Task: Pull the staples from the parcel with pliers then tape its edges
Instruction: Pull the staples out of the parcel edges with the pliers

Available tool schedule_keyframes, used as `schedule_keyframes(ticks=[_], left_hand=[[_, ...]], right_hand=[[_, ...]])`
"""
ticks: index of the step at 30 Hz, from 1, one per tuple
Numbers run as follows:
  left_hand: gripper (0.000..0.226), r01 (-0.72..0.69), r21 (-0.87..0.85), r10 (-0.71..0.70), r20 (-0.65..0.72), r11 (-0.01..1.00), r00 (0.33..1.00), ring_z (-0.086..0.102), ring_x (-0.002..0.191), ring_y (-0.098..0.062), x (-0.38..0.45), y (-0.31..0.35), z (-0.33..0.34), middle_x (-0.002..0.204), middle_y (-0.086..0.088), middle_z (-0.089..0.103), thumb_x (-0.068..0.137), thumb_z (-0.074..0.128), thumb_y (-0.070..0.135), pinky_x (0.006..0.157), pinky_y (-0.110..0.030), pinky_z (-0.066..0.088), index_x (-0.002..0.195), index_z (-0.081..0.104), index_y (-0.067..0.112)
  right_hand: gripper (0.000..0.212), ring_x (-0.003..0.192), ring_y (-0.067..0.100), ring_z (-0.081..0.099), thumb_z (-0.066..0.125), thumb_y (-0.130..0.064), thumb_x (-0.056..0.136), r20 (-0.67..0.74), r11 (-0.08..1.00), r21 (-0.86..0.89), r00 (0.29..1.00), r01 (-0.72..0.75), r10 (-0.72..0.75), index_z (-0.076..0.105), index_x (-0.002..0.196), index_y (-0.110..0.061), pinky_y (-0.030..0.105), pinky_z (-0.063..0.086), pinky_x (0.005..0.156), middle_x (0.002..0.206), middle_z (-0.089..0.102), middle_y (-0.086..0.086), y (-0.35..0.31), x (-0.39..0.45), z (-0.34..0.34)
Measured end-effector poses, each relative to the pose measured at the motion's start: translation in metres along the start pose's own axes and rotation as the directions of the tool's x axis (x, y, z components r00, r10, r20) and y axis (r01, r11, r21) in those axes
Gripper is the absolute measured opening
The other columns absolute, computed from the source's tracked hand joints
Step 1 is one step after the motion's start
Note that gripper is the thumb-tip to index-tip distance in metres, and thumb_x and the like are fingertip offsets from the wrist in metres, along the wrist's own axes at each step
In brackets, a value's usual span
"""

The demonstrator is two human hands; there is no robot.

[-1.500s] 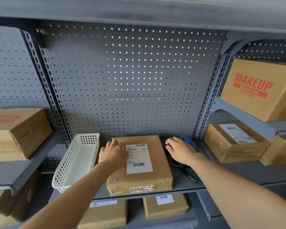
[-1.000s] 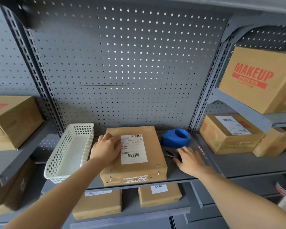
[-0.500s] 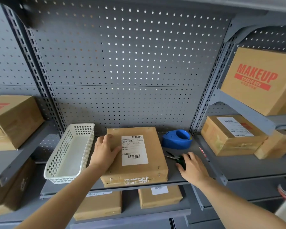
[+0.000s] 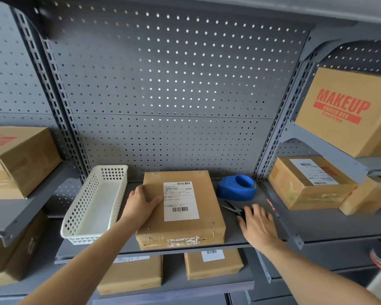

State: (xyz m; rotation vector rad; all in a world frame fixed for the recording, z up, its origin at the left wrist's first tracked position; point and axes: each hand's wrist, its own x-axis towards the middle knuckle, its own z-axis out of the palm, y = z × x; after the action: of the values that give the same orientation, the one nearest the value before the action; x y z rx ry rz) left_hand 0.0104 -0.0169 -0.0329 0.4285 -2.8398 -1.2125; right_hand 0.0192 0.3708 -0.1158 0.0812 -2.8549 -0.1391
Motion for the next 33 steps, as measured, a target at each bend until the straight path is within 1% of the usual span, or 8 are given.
schedule_keyframes(ticks=[4,9,15,20,24,26,30,33], left_hand=[[0.087,0.0,-0.007,0.0,0.005,1.0,1.0,0.054,0.127,-0.03,0.001,-0.001,-0.001,0.146,-0.012,0.049,0.087,0.071,0.055,0.103,-0.044,0.048,0.153,0.033,0.012],[0.089,-0.001,-0.019,0.001,0.01,1.0,1.0,0.054,0.127,-0.03,0.002,-0.002,-0.002,0.145,-0.011,0.049,0.085,0.073,0.056,0.103,-0.043,0.048,0.153,0.033,0.012],[0.091,0.009,-0.034,-0.008,0.02,0.999,1.0,0.054,0.127,-0.029,0.003,-0.005,-0.003,0.144,-0.011,0.05,0.084,0.073,0.057,0.104,-0.042,0.047,0.152,0.036,0.009],[0.092,0.019,-0.054,-0.017,0.039,0.998,0.999,0.055,0.126,-0.028,0.003,-0.005,-0.004,0.144,-0.011,0.05,0.085,0.072,0.058,0.102,-0.041,0.048,0.153,0.034,0.01],[0.091,0.019,-0.052,-0.017,0.039,0.998,0.999,0.055,0.127,-0.027,0.003,-0.005,-0.004,0.144,-0.011,0.051,0.085,0.071,0.059,0.1,-0.038,0.047,0.153,0.034,0.011],[0.088,0.013,-0.051,-0.011,0.034,0.999,0.999,0.055,0.125,-0.027,0.002,-0.006,-0.003,0.143,-0.01,0.051,0.087,0.069,0.059,0.098,-0.037,0.047,0.153,0.035,0.012],[0.074,0.037,-0.071,-0.034,0.041,0.997,0.999,0.059,0.118,-0.026,0.001,-0.009,-0.001,0.139,-0.011,0.053,0.096,0.056,0.058,0.088,-0.033,0.048,0.15,0.037,0.013],[0.071,0.059,-0.111,-0.055,0.037,0.992,0.998,0.06,0.112,-0.025,0.002,-0.012,0.001,0.135,-0.01,0.055,0.095,0.057,0.059,0.089,-0.036,0.052,0.147,0.041,0.014]], right_hand=[[0.039,0.084,0.031,0.064,0.073,-0.043,0.091,-0.054,1.0,0.018,0.998,-0.012,0.013,0.069,0.114,-0.011,0.044,0.053,0.07,0.097,0.061,0.009,0.0,0.0,-0.009],[0.041,0.095,0.032,0.064,0.06,-0.045,0.096,-0.126,0.998,0.058,0.992,0.016,-0.009,0.066,0.12,-0.012,0.048,0.055,0.084,0.107,0.061,0.008,0.008,0.01,-0.024],[0.043,0.101,0.031,0.064,0.057,-0.045,0.098,-0.169,0.998,0.051,0.985,0.047,-0.038,0.065,0.124,-0.011,0.045,0.054,0.08,0.115,0.062,0.01,0.007,0.035,-0.045],[0.047,0.101,0.029,0.063,0.044,-0.049,0.102,-0.201,0.994,0.042,0.975,0.103,-0.093,0.064,0.125,-0.012,0.045,0.053,0.081,0.115,0.062,0.008,-0.007,0.059,-0.061],[0.042,0.105,0.03,0.064,0.053,-0.046,0.101,-0.196,0.986,0.053,0.97,0.159,-0.146,0.063,0.125,-0.013,0.045,0.053,0.085,0.119,0.062,0.009,-0.026,0.079,-0.076],[0.042,0.106,0.029,0.063,0.052,-0.047,0.101,-0.19,0.981,0.056,0.966,0.188,-0.174,0.062,0.126,-0.014,0.045,0.053,0.086,0.122,0.061,0.008,-0.039,0.089,-0.083],[0.044,0.107,0.03,0.062,0.047,-0.05,0.102,-0.175,0.969,0.069,0.959,0.236,-0.221,0.06,0.128,-0.016,0.045,0.052,0.089,0.123,0.059,0.007,-0.065,0.104,-0.092],[0.043,0.108,0.031,0.062,0.05,-0.049,0.103,-0.183,0.958,0.095,0.95,0.271,-0.251,0.061,0.128,-0.016,0.045,0.05,0.091,0.122,0.059,0.008,-0.085,0.113,-0.096]])
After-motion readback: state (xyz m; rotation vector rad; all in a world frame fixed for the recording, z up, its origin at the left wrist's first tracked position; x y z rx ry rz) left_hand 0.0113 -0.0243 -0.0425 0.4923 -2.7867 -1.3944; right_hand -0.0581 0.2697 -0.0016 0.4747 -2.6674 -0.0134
